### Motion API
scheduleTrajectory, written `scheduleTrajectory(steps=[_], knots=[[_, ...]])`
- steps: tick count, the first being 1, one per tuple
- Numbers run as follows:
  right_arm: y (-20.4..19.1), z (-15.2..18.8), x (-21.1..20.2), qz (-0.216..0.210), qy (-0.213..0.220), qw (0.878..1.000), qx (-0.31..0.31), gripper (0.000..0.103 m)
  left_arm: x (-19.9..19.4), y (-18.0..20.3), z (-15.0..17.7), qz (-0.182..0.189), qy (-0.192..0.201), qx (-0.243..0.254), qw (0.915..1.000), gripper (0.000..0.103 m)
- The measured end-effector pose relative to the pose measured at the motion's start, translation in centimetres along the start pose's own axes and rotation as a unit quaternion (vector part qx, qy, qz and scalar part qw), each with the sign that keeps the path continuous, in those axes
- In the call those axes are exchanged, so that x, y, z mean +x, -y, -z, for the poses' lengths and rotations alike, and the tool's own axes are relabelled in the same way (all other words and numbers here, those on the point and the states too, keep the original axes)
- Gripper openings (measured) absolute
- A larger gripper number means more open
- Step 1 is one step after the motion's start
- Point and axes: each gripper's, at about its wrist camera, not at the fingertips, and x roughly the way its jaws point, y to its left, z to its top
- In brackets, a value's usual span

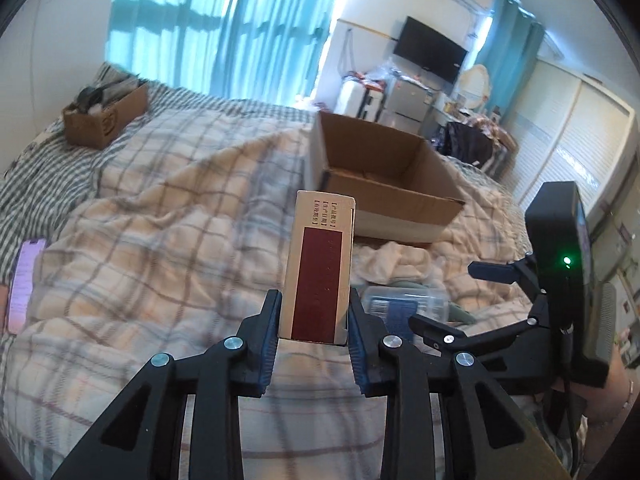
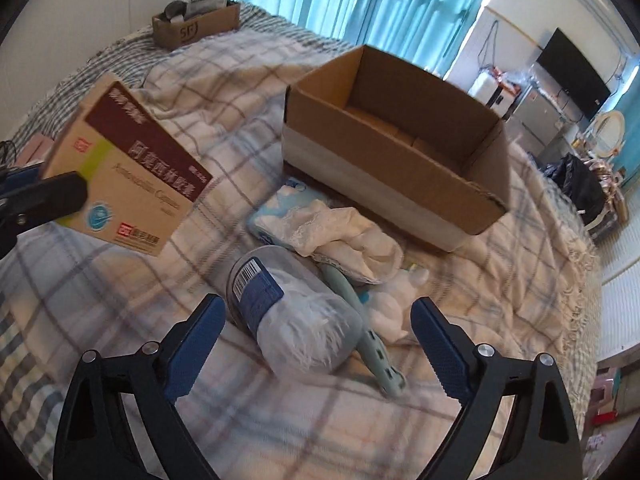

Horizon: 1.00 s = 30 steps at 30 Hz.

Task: Organize objects
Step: 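Grasp the Amoxicillin medicine box with the left gripper, then grasp the clear swab jar with the right gripper while the left holds the medicine box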

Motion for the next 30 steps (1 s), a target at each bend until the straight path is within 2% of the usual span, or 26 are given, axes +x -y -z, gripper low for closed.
scheduleTrajectory(steps=[3, 7, 9, 10, 11, 19, 22, 27, 28, 30], knots=[[0.2, -0.3, 2.0, -0.026, -0.02, 0.999, 0.007, 0.093, 0.6, -1.1, 0.3, -0.01, -0.006, -0.024, 0.9996, 0.031], [-0.8, 0.2, 4.3, -0.022, -0.06, 0.998, -0.011, 0.091, 1.8, -1.4, 1.2, -0.015, -0.027, -0.027, 0.9991, 0.031], [-1.9, 0.5, 4.8, 0.004, -0.075, 0.997, -0.035, 0.09, 2.0, -1.4, 1.4, -0.013, -0.032, -0.026, 0.9991, 0.031], [-2.3, 0.5, 4.8, 0.019, -0.079, 0.996, -0.045, 0.083, 2.0, -1.4, 1.5, -0.012, -0.032, -0.025, 0.9991, 0.031], [-2.6, 0.5, 4.8, 0.033, -0.083, 0.995, -0.053, 0.082, 2.0, -1.4, 1.5, -0.011, -0.031, -0.024, 0.9992, 0.031], [-2.9, 0.9, 5.1, 0.049, -0.123, 0.989, -0.068, 0.078, 2.8, -1.4, 2.1, -0.02, -0.053, -0.026, 0.9981, 0.031], [-2.6, 1.4, 4.8, 0.038, -0.135, 0.988, -0.06, 0.074, 2.8, -1.3, 2.2, -0.021, -0.052, -0.023, 0.9982, 0.031], [-1.7, 0.7, 6.7, 0.013, -0.15, 0.988, -0.039, 0.076, 3.9, -0.9, 2.3, -0.024, -0.069, -0.014, 0.9972, 0.031], [-1.4, 0.6, 7.3, 0.005, -0.161, 0.986, -0.028, 0.076, 3.9, -1.0, 2.2, -0.024, -0.069, -0.016, 0.9972, 0.031], [-0.7, 0.7, 8.5, -0.039, -0.179, 0.983, 0.001, 0.072, 3.7, -1.1, 2.3, -0.022, -0.068, -0.019, 0.9973, 0.031]])
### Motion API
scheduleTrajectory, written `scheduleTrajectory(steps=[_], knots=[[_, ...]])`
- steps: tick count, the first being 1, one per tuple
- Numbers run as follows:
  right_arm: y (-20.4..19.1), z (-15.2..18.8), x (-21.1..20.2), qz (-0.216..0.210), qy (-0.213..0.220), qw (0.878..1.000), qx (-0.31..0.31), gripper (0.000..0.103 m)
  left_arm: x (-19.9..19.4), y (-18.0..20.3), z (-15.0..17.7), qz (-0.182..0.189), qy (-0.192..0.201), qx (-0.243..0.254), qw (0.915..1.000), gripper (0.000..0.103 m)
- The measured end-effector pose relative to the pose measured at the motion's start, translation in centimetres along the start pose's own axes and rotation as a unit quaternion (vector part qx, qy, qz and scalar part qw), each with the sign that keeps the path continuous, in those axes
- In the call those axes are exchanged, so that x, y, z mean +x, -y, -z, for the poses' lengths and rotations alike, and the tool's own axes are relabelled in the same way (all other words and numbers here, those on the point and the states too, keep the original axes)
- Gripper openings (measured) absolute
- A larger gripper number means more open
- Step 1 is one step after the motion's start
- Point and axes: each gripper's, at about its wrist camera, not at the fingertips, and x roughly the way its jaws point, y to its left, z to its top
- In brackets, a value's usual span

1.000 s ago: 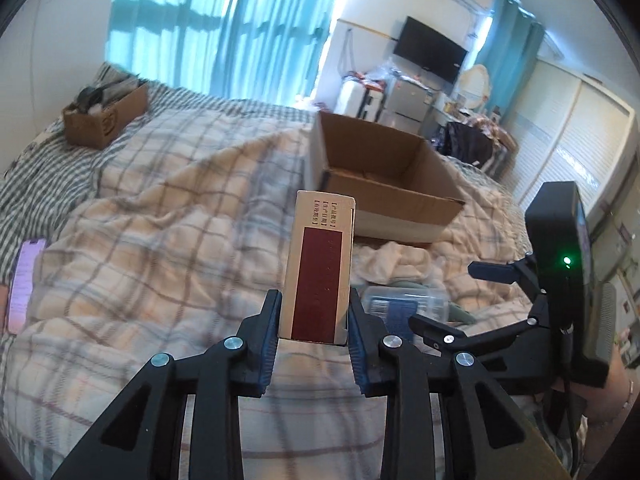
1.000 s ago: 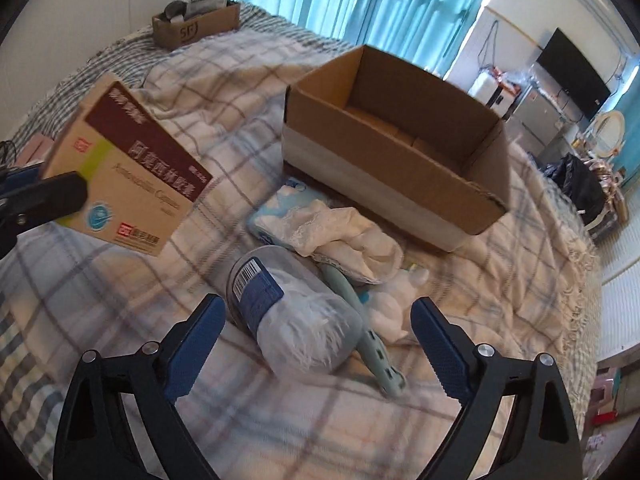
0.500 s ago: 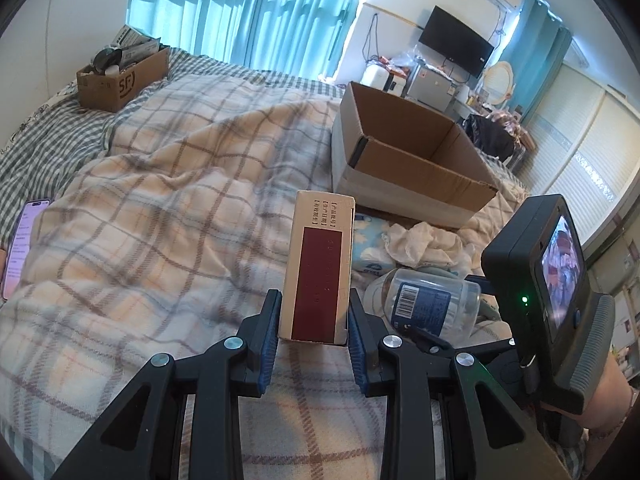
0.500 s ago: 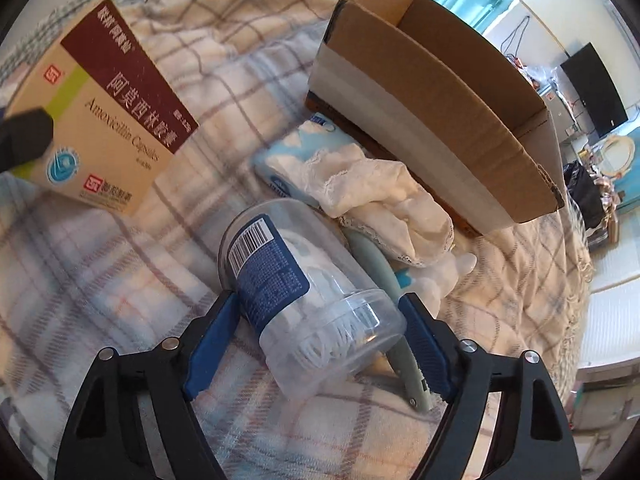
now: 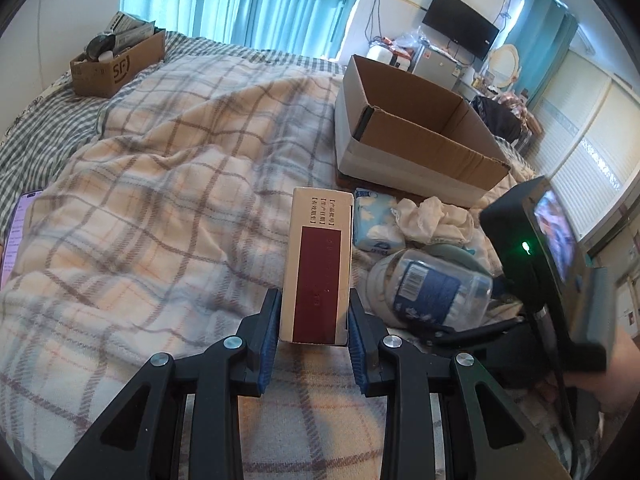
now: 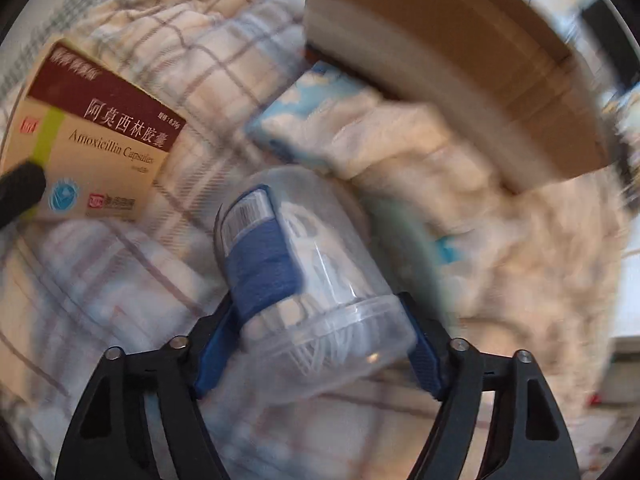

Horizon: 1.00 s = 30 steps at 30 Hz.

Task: Organize objects
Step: 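Grasp the clear swab jar with the right gripper while the left holds the medicine box, then lower the medicine box and swab jar into the cardboard box, open both grippers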

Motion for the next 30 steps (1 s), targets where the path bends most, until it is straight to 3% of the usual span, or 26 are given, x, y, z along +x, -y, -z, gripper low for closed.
scheduleTrajectory(steps=[2, 7, 14, 16, 24, 30], knots=[[0.7, 0.2, -0.3, -0.019, 0.012, 1.0, 0.017, 0.07, -0.4, -0.1, 0.1, 0.004, 0.004, -0.002, 1.0, 0.031], [1.3, 1.9, -4.5, -0.035, 0.1, 0.994, 0.039, 0.062, -1.5, 0.1, -0.1, 0.02, 0.021, 0.001, 0.9996, 0.031], [2.0, 3.4, -10.5, -0.037, 0.192, 0.98, 0.046, 0.061, -3.3, 1.9, -1.3, 0.029, 0.042, 0.012, 0.9987, 0.031], [1.9, 2.3, -12.1, -0.034, 0.217, 0.974, 0.052, 0.061, -4.0, 2.7, -2.4, 0.039, 0.053, 0.018, 0.9977, 0.03], [6.8, 0.5, -19.5, -0.005, 0.299, 0.951, 0.083, 0.061, -5.5, 7.6, -11.2, 0.076, 0.118, 0.063, 0.9881, 0.03], [11.3, -3.6, -20.2, 0.02, 0.315, 0.943, 0.11, 0.061, -2.5, 10.4, -17.5, 0.07, 0.136, 0.084, 0.9848, 0.03]])
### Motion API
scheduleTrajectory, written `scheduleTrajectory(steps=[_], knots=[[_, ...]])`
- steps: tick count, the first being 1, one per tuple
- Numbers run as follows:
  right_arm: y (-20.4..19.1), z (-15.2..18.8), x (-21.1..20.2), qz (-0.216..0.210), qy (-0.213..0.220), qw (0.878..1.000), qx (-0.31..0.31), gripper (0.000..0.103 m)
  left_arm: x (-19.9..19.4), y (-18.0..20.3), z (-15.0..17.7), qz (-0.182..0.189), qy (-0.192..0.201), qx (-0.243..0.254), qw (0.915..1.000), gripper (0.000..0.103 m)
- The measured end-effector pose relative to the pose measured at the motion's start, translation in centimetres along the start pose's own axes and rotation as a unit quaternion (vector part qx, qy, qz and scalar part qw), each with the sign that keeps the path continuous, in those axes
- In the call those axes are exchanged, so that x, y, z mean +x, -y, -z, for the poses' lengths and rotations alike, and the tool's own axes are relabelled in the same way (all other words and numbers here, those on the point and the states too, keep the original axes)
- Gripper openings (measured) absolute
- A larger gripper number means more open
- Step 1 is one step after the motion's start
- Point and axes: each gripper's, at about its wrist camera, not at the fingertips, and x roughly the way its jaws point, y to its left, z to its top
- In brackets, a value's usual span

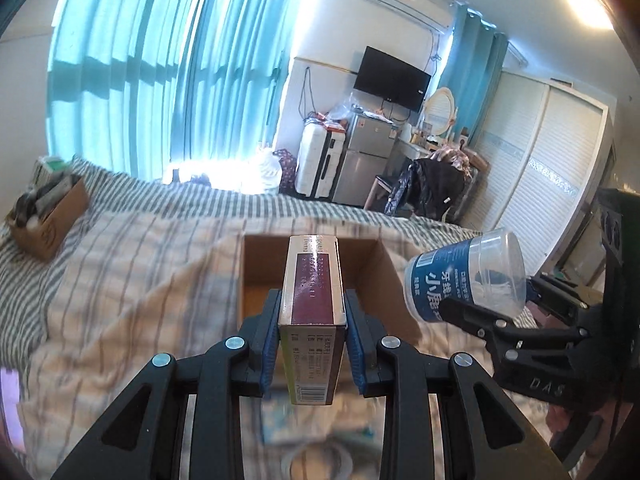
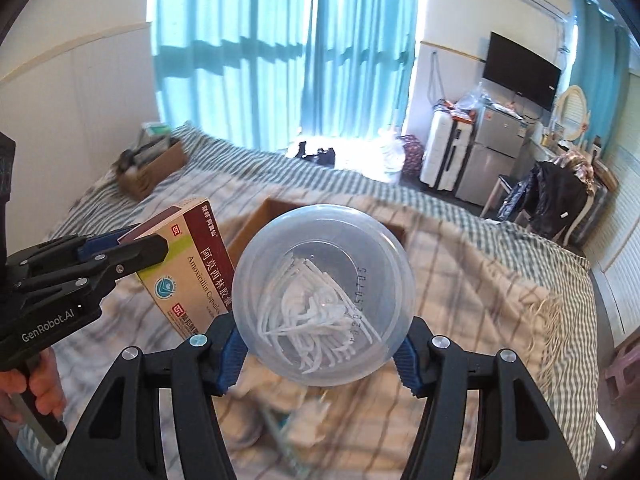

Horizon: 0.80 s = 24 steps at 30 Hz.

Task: Organize objects
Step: 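Lower the medicine box and swab jar into the cardboard box, open both grippers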

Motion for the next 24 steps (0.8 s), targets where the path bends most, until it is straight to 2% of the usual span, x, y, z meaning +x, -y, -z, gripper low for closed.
scheduleTrajectory(steps=[5, 8, 11, 15, 17, 19, 20, 24], knots=[[2.2, -1.3, 4.3, 0.0, -0.02, 1.0, 0.018, 0.061, 6.0, 0.3, -1.7, -0.009, -0.002, 0.015, 0.9999, 0.03], [3.4, -1.0, 7.5, 0.009, -0.038, 0.999, 0.026, 0.061, 9.0, 0.0, -1.1, -0.008, -0.012, 0.015, 0.9998, 0.03], [4.3, 0.0, 10.3, -0.005, -0.051, 0.998, 0.039, 0.061, 12.1, -0.8, -0.3, 0.002, -0.034, 0.004, 0.9994, 0.03], [5.3, 0.9, 11.4, -0.029, -0.051, 0.997, 0.056, 0.062, 14.1, -1.6, 0.0, 0.028, -0.063, -0.005, 0.9976, 0.031], [5.8, 0.7, 10.7, -0.031, -0.042, 0.997, 0.06, 0.069, 14.1, -1.4, -0.4, 0.03, -0.068, -0.005, 0.9972, 0.032], [6.1, 0.3, 9.5, -0.019, -0.03, 0.998, 0.056, 0.071, 13.3, -0.9, -0.9, 0.018, -0.063, 0.006, 0.9978, 0.046], [6.1, 0.1, 8.6, -0.01, -0.023, 0.998, 0.053, 0.071, 12.4, -0.5, -1.2, 0.006, -0.056, 0.01, 0.9984, 0.059], [5.7, -0.9, 3.4, 0.011, 0.009, 0.999, 0.04, 0.072, 8.0, 0.9, -2.2, -0.003, -0.019, 0.015, 0.9997, 0.082]])
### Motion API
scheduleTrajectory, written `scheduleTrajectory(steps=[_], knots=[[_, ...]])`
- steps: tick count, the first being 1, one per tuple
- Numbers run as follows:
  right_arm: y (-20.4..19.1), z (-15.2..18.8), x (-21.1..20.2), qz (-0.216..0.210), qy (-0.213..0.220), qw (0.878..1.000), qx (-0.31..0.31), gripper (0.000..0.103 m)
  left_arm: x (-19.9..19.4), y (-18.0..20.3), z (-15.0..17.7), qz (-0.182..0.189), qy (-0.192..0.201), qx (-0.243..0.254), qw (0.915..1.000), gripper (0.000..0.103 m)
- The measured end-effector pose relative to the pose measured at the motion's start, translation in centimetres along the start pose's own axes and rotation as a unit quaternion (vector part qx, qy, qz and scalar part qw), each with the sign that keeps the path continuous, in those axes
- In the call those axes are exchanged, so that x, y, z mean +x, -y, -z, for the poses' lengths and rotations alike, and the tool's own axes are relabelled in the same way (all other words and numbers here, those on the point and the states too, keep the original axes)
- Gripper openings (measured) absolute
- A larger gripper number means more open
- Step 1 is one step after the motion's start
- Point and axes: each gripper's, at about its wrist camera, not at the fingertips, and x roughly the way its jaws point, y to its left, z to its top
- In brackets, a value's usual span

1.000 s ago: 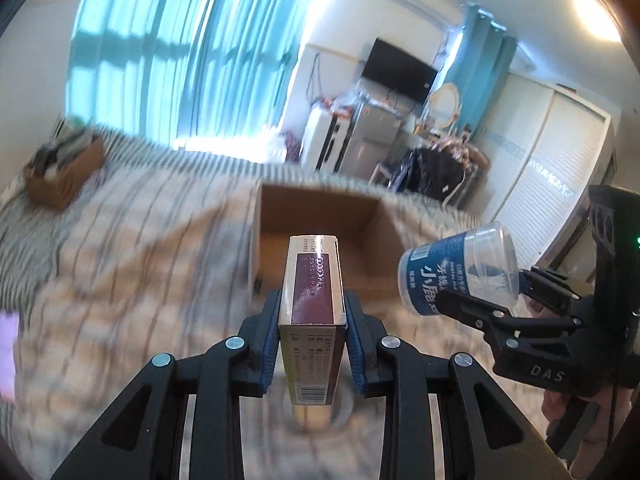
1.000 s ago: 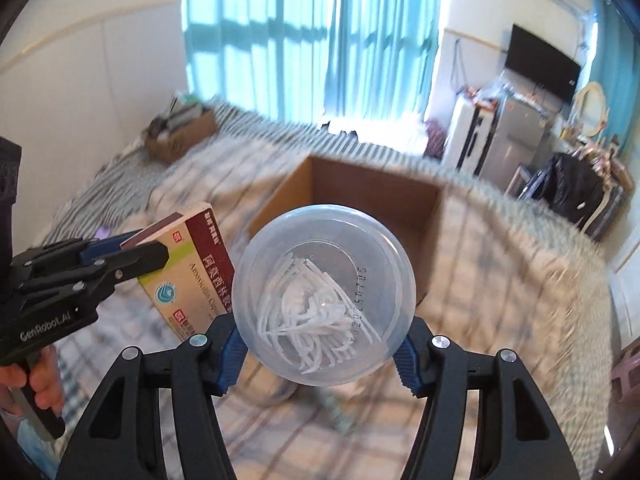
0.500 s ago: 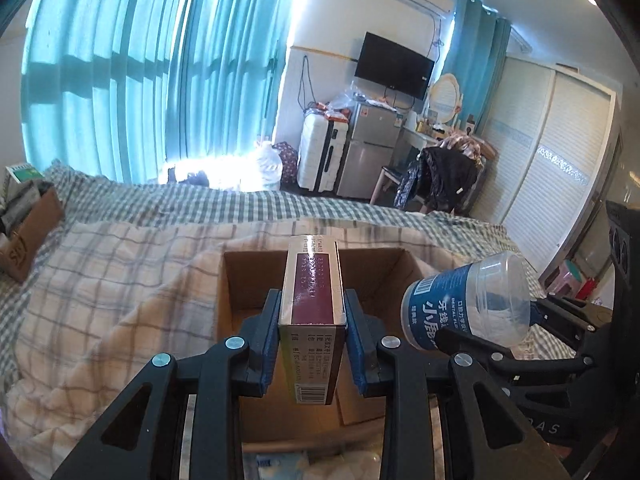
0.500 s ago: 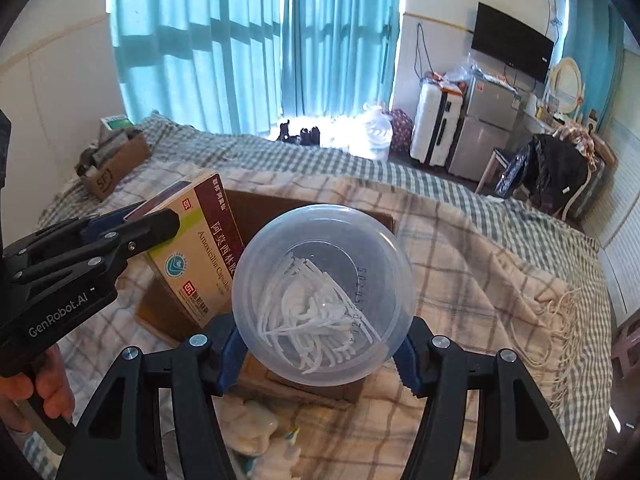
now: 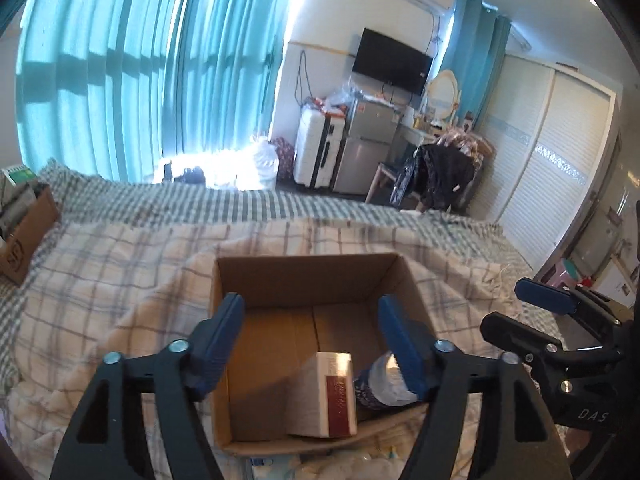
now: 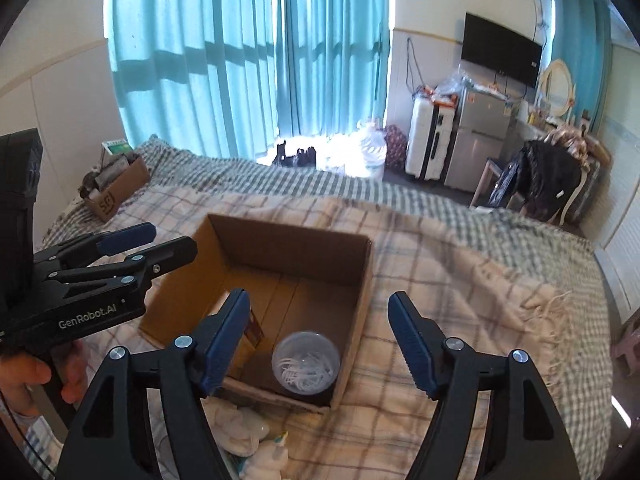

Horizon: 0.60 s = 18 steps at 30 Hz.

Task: Organize objects
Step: 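Lower the medicine box and swab jar into the cardboard box, open both grippers, then grasp the white tape roll with the left gripper while the right grasps the green clip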

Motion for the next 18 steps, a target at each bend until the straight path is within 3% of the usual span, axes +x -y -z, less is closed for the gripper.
scheduleTrajectory(steps=[8, 13, 18], knots=[[-1.0, 1.6, -9.4, 0.011, 0.033, 0.999, -0.007, 0.082, -8.7, 1.1, 2.1, -0.015, 0.041, 0.002, 0.9991, 0.1], [-1.3, 4.4, -12.5, 0.0, 0.03, 1.0, -0.006, 0.082, -10.2, 0.8, 5.2, -0.03, 0.023, 0.011, 0.9992, 0.102], [-1.8, 8.4, -12.4, -0.009, 0.016, 1.0, -0.009, 0.082, -9.9, -0.3, 8.5, -0.037, -0.001, -0.011, 0.9992, 0.102]])
